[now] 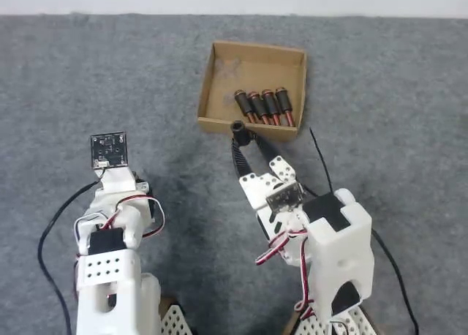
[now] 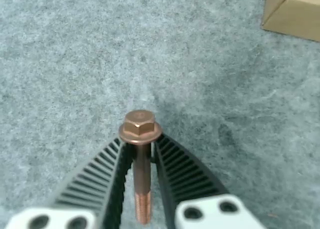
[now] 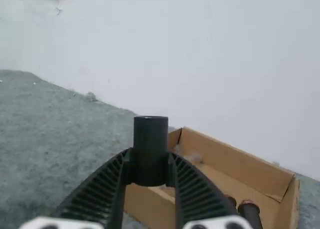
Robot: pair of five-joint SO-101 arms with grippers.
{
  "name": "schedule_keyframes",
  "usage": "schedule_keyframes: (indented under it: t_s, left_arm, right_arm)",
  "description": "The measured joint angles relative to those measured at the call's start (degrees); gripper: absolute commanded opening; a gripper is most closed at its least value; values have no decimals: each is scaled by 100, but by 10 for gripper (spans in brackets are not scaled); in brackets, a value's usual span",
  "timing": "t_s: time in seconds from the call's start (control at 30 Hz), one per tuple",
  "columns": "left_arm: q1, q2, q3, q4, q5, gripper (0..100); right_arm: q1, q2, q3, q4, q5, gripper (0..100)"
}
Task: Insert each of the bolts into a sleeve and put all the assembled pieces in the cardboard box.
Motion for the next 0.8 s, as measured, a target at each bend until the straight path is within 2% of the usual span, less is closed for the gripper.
schedule_keyframes:
  t_s: [0.57, 0.8]
  left_arm:
    - [0, 0, 0, 0, 0, 12]
    - [404, 0, 149, -202, 0, 12]
  right_arm:
    - [-18, -1257, 1679, 0, -246, 6]
    - [88, -1688, 1881, 0, -255, 6]
